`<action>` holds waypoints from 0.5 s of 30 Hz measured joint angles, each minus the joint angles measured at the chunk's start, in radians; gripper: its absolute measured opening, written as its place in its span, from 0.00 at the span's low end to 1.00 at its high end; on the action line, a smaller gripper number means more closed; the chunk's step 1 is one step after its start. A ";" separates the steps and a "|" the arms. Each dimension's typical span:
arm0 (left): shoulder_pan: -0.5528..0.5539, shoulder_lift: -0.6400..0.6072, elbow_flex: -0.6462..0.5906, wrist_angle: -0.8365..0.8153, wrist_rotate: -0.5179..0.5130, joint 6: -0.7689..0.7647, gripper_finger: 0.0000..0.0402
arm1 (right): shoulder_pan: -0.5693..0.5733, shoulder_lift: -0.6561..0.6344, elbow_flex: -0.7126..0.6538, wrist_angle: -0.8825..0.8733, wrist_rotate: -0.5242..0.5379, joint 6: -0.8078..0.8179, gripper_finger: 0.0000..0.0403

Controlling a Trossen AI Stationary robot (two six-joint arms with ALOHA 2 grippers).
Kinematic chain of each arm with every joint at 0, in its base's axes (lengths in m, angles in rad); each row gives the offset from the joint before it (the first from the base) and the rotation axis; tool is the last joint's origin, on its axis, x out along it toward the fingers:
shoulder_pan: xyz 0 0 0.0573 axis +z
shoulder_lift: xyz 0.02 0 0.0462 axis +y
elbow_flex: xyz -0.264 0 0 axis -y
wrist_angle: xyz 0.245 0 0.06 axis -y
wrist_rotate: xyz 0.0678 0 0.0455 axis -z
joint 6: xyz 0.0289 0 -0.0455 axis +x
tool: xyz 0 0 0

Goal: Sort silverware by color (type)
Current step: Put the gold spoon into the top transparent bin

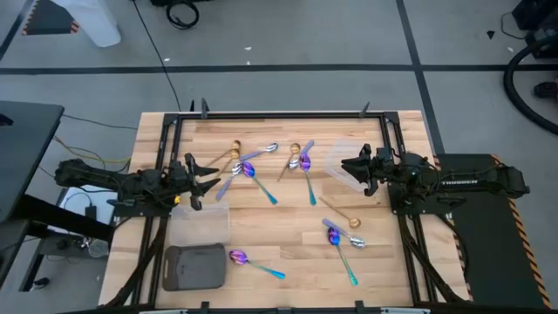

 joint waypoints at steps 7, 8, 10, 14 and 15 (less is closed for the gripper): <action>0.000 0.000 0.000 0.165 0.002 -0.195 0.40 | 0.000 0.000 0.000 0.000 0.000 0.000 0.24; 0.001 0.000 0.000 0.178 0.002 -0.216 0.40 | 0.000 0.000 0.000 0.000 0.000 0.000 0.24; 0.003 0.000 0.000 0.202 0.001 -0.257 0.40 | 0.000 0.000 0.000 0.000 0.000 0.000 0.24; 0.005 0.000 0.000 0.230 0.001 -0.275 0.40 | -0.002 0.000 0.000 0.019 0.034 -0.035 0.24; 0.005 0.000 0.000 0.232 0.001 -0.276 0.40 | -0.004 0.000 0.000 0.029 0.062 -0.050 0.24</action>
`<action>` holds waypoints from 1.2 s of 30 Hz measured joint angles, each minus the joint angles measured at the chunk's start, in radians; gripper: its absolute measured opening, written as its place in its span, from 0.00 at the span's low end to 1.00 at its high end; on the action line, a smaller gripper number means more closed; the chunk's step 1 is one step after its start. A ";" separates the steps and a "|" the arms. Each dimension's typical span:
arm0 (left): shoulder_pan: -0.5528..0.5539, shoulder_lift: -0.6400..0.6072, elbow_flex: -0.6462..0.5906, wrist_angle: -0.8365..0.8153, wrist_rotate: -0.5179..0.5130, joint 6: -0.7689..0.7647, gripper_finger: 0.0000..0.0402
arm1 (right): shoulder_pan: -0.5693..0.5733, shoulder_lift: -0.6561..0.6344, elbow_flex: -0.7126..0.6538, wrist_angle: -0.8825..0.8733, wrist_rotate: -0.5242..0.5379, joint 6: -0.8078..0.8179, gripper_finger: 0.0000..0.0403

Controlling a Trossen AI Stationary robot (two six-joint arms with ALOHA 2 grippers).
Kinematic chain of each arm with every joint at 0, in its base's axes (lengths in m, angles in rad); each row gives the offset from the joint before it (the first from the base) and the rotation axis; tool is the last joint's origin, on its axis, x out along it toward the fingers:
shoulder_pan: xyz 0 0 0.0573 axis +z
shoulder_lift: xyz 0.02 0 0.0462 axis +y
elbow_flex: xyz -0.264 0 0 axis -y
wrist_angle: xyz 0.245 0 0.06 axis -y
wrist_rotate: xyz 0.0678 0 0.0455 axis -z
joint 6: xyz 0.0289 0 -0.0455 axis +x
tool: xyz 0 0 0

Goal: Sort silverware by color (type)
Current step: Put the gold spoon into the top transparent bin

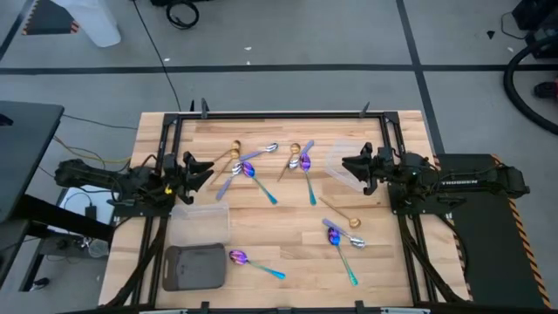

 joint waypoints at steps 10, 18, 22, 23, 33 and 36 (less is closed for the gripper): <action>-0.002 0.000 0.000 -0.001 0.065 -0.006 0.40 | -0.001 0.000 0.000 0.114 0.096 0.055 0.24; 0.001 0.022 0.035 -0.137 0.186 -0.052 0.40 | -0.003 0.054 0.023 0.159 0.116 0.080 0.24; 0.029 0.092 0.128 -0.287 0.185 -0.041 0.40 | -0.019 0.143 0.124 0.111 0.055 0.010 0.24; 0.038 0.114 0.141 -0.310 0.185 -0.031 0.40 | -0.023 0.170 0.156 0.088 0.043 -0.007 0.24; 0.100 0.326 0.262 -0.334 0.187 -0.026 0.40 | -0.024 0.456 0.460 -0.192 0.017 -0.197 0.24; 0.111 0.364 0.317 -0.367 0.188 -0.002 0.40 | -0.020 0.526 0.517 -0.231 0.016 -0.202 0.24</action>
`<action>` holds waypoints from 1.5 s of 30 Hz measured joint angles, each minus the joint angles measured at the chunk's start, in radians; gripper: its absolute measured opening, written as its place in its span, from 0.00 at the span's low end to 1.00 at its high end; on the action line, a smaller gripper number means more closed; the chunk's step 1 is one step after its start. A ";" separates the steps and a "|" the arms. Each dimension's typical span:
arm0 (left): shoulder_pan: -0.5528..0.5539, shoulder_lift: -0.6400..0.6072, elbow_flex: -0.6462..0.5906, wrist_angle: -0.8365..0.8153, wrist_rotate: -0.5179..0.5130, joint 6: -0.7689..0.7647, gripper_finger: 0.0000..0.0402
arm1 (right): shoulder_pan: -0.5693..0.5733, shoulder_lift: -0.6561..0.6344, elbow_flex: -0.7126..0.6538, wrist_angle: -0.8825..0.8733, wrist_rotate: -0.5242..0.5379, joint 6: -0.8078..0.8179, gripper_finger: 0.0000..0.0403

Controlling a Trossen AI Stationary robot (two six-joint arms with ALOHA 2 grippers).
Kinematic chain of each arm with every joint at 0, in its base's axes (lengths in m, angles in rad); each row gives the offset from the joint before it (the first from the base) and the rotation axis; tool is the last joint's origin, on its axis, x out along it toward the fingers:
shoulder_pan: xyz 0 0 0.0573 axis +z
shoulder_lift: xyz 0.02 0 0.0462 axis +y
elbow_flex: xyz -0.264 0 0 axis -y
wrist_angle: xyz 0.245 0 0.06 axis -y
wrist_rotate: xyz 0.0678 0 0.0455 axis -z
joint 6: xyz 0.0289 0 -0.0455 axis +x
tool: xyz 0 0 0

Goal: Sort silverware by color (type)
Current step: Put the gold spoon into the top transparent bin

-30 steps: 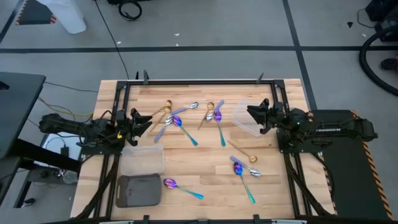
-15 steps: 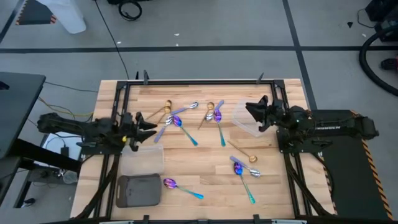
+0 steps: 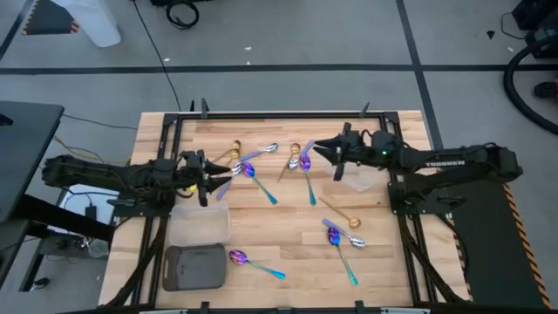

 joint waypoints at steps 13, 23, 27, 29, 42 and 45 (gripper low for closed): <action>-0.022 0.029 0.098 -0.153 0.001 -0.030 0.40 | 0.119 0.236 0.187 -0.207 0.066 0.018 0.24; -0.051 0.029 0.098 -0.231 -0.035 -0.055 0.40 | 0.220 0.410 0.383 -0.509 0.215 0.079 0.24; -0.023 0.029 0.098 -0.252 -0.046 -0.051 0.40 | 0.239 0.487 0.452 -0.604 0.254 0.122 0.24; -0.002 0.029 0.098 -0.265 -0.046 -0.049 0.40 | 0.244 0.529 0.483 -0.615 0.256 0.124 0.24; 0.102 0.042 0.217 -0.580 -0.047 -0.067 0.40 | 0.239 0.797 0.742 -0.784 0.236 0.106 0.24; 0.097 0.042 0.217 -0.581 -0.047 -0.050 0.40 | 0.230 0.807 0.778 -0.887 0.236 0.139 0.24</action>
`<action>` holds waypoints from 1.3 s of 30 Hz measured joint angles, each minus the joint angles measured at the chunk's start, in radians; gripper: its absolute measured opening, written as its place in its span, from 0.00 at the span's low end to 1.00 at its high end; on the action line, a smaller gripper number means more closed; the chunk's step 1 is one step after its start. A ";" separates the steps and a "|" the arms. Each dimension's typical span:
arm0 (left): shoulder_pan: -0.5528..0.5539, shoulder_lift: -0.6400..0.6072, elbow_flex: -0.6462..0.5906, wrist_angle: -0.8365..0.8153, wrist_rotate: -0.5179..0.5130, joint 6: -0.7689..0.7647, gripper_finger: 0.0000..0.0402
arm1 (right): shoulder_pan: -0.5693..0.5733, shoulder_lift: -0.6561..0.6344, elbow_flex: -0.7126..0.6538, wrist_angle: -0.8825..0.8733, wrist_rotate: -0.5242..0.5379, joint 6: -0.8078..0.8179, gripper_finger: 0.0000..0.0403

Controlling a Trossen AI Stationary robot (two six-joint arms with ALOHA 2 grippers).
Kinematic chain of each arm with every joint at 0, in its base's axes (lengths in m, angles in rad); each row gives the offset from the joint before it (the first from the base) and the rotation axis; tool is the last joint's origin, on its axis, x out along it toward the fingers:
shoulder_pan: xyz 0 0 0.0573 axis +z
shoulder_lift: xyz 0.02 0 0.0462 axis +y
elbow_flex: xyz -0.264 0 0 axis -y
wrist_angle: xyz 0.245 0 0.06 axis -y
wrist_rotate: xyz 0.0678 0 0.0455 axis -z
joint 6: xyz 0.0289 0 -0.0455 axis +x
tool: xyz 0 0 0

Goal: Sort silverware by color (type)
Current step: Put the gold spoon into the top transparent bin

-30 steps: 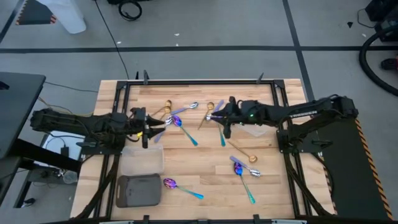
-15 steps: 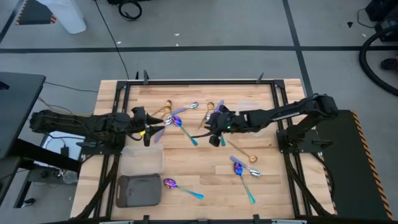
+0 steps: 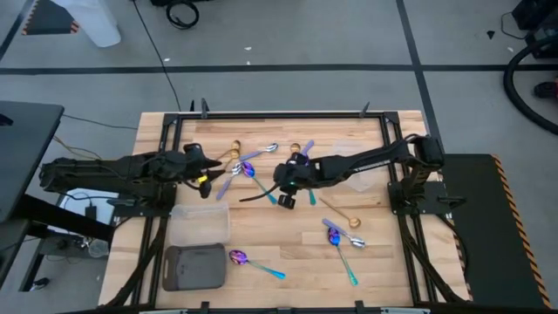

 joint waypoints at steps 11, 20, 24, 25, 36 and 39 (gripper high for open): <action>0.000 0.000 0.000 0.131 -0.016 0.145 0.40 | -0.021 -0.003 0.003 -0.168 -0.097 0.045 0.24; 0.006 0.000 0.000 0.330 -0.020 0.290 0.40 | -0.025 -0.003 0.004 -0.367 -0.259 0.089 0.24; 0.006 0.000 -0.001 0.296 -0.020 0.291 0.40 | -0.018 -0.003 0.004 -0.528 -0.288 0.161 0.24; 0.006 0.000 -0.001 0.292 -0.020 0.291 0.40 | -0.014 -0.004 0.003 -0.560 -0.297 0.178 0.24; 0.006 0.000 -0.001 0.301 -0.022 0.317 0.40 | 0.058 -0.012 -0.124 -0.603 -0.318 0.322 0.24; 0.006 0.000 -0.001 0.301 -0.022 0.316 0.40 | 0.071 -0.018 -0.148 -0.603 -0.323 0.364 0.26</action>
